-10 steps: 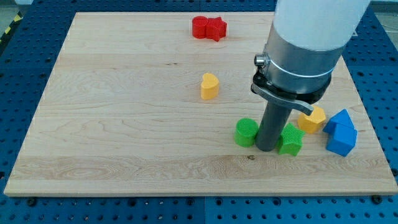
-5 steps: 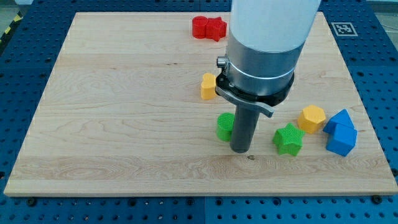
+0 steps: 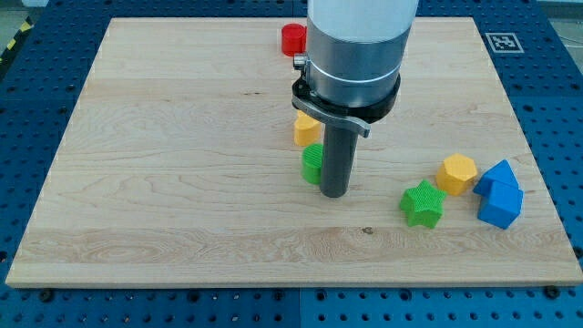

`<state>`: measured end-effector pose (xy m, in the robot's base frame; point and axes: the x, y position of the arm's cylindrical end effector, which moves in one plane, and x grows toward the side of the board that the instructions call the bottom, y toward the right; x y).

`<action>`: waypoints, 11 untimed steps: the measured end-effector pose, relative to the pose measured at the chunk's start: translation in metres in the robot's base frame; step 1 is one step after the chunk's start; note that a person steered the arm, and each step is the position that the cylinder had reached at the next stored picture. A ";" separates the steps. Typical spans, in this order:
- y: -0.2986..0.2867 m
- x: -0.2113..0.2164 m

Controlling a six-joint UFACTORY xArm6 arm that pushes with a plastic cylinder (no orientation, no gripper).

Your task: Move the green circle below the yellow heart

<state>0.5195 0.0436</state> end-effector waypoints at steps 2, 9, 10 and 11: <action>0.000 0.000; -0.006 0.009; 0.009 0.037; 0.022 0.049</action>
<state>0.5690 0.0652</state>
